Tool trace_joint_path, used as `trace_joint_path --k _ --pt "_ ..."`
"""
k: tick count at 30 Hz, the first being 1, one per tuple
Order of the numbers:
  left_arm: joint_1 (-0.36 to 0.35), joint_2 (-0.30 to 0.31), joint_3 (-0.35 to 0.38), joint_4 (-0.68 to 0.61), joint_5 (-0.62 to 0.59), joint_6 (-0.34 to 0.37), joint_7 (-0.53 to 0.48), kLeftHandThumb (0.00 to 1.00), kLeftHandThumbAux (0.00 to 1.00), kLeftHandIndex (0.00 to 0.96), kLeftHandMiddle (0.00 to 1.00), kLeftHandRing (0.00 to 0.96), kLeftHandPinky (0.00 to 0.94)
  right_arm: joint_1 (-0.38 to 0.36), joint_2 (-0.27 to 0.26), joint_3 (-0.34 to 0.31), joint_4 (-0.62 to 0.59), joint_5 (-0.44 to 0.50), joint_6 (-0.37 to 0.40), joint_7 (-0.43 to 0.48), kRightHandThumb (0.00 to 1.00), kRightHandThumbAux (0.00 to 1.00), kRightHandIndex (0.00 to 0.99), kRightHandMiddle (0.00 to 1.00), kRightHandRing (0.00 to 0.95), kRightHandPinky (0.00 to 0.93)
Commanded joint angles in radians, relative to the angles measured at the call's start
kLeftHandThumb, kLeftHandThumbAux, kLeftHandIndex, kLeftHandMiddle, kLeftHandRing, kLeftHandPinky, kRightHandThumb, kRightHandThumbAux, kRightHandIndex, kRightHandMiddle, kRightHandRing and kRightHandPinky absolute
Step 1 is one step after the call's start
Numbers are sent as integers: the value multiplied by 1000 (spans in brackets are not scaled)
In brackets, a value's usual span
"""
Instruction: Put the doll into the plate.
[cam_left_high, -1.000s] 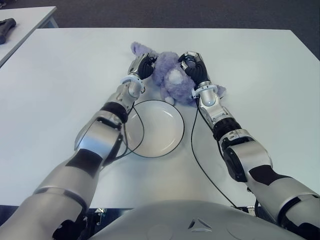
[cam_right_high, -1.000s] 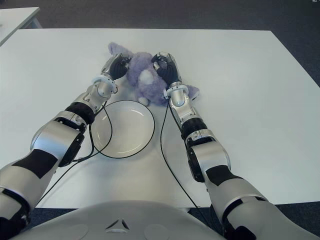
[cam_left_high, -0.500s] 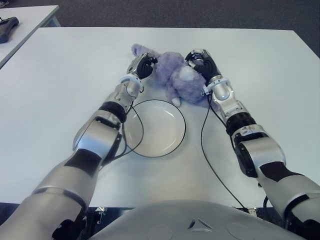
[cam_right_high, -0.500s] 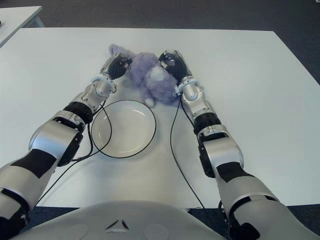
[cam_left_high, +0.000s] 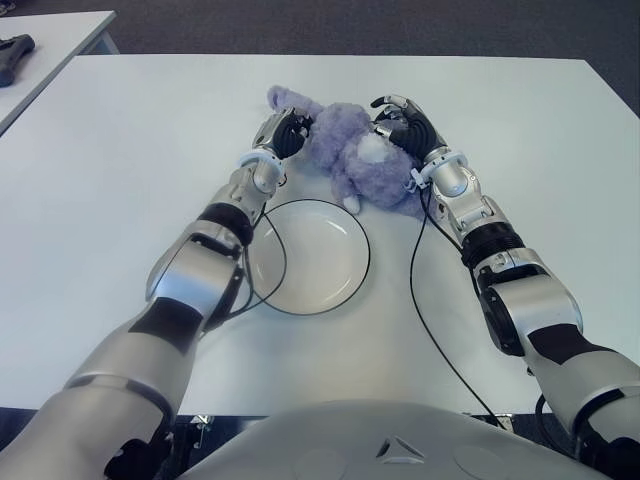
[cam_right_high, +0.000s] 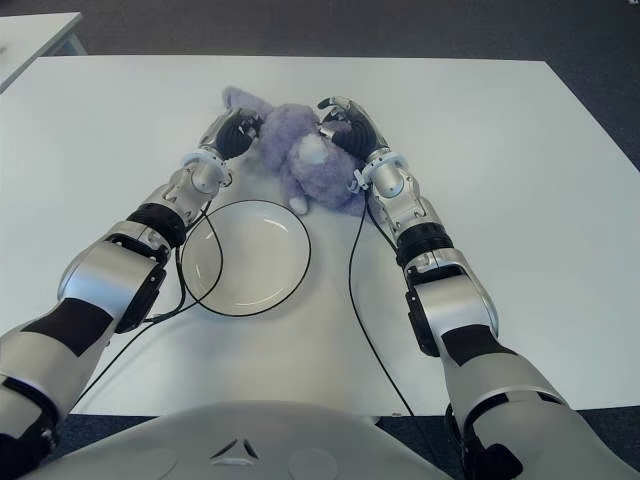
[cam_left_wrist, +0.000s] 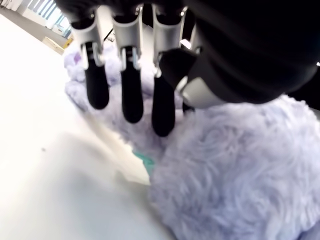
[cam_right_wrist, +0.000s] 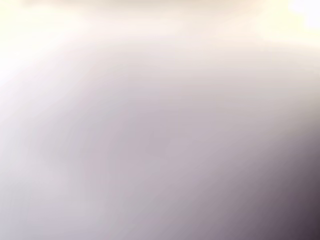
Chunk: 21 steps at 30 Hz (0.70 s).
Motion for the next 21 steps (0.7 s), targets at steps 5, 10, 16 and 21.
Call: trace_joint_path --k 5,10,16,21 --pt "-8 21 -25 -12 15 26 -138 624 368 182 168 144 89 28 3 17 0 -20 38 6 198 544 162 269 281 293" --pt "-14 33 -42 -19 28 34 -175 540 329 120 98 88 46 29 9 16 3 -16 41 3 207 546 168 270 289 313" --pt "-20 32 -40 -25 20 49 -202 478 309 78 65 60 30 32 19 17 13 -15 41 -6 213 567 183 280 303 324" --pt "-27 30 -43 -45 24 47 -205 434 285 36 42 39 16 31 26 19 30 -16 38 -13 212 570 187 289 319 343"
